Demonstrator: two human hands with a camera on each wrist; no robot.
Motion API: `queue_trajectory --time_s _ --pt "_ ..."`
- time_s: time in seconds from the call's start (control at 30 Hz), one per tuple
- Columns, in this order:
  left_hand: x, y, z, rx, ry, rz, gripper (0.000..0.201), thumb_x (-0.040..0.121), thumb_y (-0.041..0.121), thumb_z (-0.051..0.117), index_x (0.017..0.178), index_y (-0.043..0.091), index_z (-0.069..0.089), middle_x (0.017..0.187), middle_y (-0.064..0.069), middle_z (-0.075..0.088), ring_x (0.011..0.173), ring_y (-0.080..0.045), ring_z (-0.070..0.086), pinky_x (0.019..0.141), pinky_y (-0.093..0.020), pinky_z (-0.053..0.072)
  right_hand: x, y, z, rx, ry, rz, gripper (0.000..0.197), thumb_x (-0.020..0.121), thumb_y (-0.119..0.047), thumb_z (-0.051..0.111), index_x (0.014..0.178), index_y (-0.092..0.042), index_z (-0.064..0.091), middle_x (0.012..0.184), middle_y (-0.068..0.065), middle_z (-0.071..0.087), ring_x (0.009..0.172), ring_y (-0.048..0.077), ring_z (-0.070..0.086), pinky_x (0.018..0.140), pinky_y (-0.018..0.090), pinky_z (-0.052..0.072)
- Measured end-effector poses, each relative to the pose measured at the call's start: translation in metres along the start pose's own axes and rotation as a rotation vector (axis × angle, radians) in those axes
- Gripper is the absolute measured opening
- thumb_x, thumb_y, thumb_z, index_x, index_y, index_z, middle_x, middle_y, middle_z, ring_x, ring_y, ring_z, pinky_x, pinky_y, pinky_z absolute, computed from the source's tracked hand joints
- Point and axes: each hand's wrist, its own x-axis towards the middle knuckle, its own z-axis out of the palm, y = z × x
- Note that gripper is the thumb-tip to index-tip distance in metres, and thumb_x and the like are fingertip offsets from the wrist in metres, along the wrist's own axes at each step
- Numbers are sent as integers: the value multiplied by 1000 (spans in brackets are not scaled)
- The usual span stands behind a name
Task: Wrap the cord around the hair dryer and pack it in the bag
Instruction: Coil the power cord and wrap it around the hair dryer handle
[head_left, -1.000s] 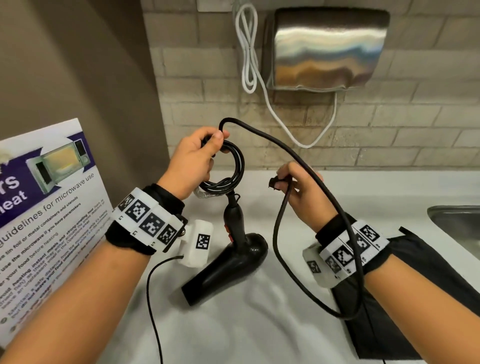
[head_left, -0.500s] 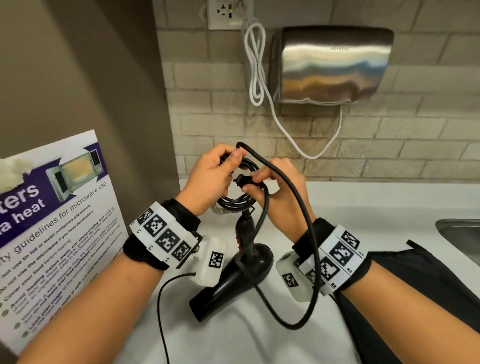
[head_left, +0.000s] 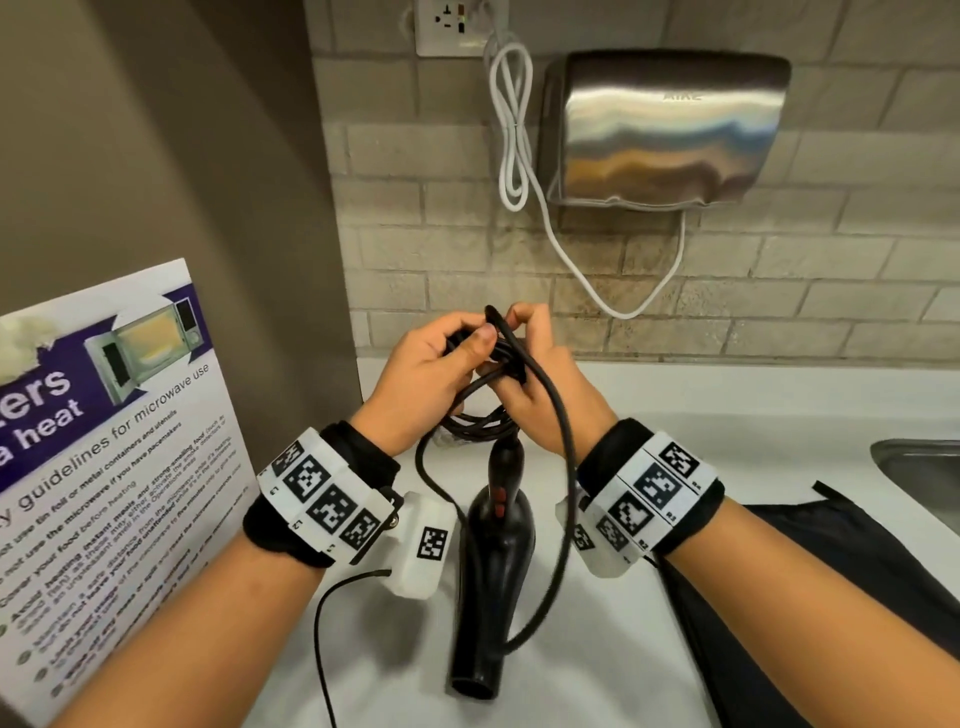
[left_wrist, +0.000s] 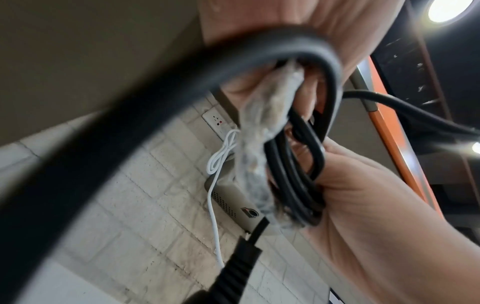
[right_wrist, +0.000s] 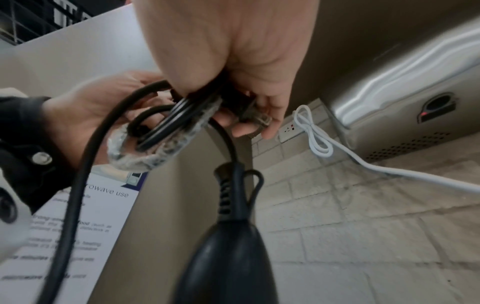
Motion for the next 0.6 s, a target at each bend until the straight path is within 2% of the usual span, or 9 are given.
queue_trajectory --time_s 0.07,0.13,0.17,0.2,0.3,0.4,0.47,0.53,0.6 --pt "-2 -2 -1 -33 -4 -40 25 94 22 45 107 7 61 53 -4 28 39 -6 25 38 -17 18 -4 7 -5 -47 -49 -105 33 84 -26 55 105 -21 29 73 -2 58 56 15 53 55 36 46" --pt "-2 -1 -1 -63 -11 -69 23 95 23 43 103 12 62 60 -10 42 48 -12 28 38 -20 17 -9 17 -13 -119 -94 -218 41 82 -41 51 108 -12 38 79 -7 56 59 6 48 56 28 44" --pt "-2 0 -2 -79 -9 -77 22 96 21 41 101 14 61 60 -6 49 48 -12 28 37 -19 18 -11 24 -18 -158 -104 -253 43 81 -45 47 106 -10 41 78 -11 50 61 4 45 56 25 42" --pt "-2 2 -3 -96 -1 -86 22 97 18 39 100 14 60 54 6 52 44 -7 28 36 -17 17 -12 33 -22 -205 -105 -263 43 82 -46 44 103 -9 44 77 -11 46 62 7 42 57 25 41" --pt "0 7 -6 -158 24 -93 23 98 15 36 98 13 58 45 13 50 36 0 21 33 -13 19 -15 59 -36 -368 -35 -179 43 87 -42 31 92 -4 50 75 0 45 67 21 45 59 30 35" --pt "1 8 -6 -168 43 -101 24 98 16 35 98 12 58 45 12 54 35 0 20 33 -13 19 -17 81 -47 -377 105 100 37 94 -32 32 93 0 51 71 12 52 70 33 55 59 30 32" --pt "2 9 -9 -199 64 -117 26 98 19 36 96 13 60 50 11 57 35 0 20 33 -13 17 -15 100 -56 -346 187 441 29 98 -22 34 104 0 53 88 25 61 86 40 58 66 35 38" --pt "2 11 -14 -238 75 -127 28 98 22 36 94 13 62 56 9 60 35 -1 20 33 -12 17 -19 127 -66 -409 84 826 32 98 -18 34 115 3 53 113 26 60 105 40 55 80 37 42" --pt "1 13 -18 -242 79 -127 28 98 23 35 96 14 62 58 9 61 35 -1 20 32 -13 17 -30 146 -68 -537 -169 1046 36 98 -16 34 121 4 51 121 21 58 111 34 55 88 36 44"
